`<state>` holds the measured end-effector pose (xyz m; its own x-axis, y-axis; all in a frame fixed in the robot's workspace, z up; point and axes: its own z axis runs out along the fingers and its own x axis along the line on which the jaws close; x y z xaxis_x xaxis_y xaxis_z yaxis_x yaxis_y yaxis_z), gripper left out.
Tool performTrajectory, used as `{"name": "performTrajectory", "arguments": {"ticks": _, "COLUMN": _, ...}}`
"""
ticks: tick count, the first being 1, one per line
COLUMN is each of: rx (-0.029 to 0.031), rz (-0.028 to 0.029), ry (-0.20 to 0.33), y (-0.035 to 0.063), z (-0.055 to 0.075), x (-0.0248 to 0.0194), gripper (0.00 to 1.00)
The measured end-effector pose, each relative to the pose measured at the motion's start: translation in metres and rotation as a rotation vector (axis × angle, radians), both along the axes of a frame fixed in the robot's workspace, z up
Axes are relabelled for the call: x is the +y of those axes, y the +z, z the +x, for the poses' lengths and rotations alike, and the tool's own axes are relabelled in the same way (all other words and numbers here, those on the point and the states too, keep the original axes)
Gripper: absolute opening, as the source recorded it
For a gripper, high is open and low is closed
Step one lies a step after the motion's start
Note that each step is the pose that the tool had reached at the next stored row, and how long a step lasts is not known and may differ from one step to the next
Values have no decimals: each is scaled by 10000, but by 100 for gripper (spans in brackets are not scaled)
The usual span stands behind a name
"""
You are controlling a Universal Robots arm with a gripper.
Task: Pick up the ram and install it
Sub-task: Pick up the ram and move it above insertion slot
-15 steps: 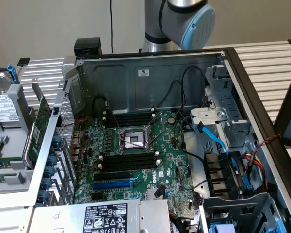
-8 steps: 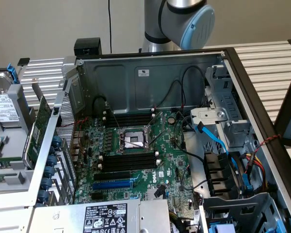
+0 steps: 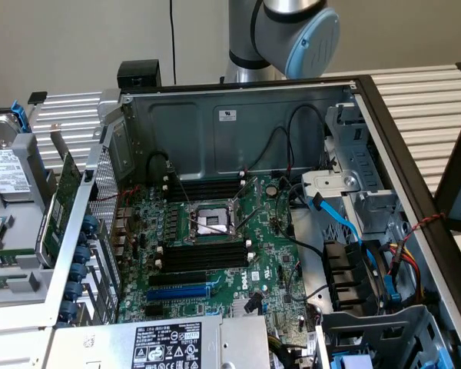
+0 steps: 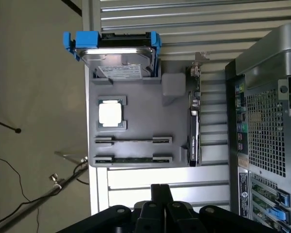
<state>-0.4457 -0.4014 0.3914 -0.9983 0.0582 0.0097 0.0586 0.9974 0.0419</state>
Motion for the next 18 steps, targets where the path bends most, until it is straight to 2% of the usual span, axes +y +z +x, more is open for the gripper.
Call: {"name": "performTrajectory", "arguments": {"ticks": 18, "rx": -1, "rz": 1, "ry": 3263, "y": -63, "z": -6, "x": 0, "gripper": 11}}
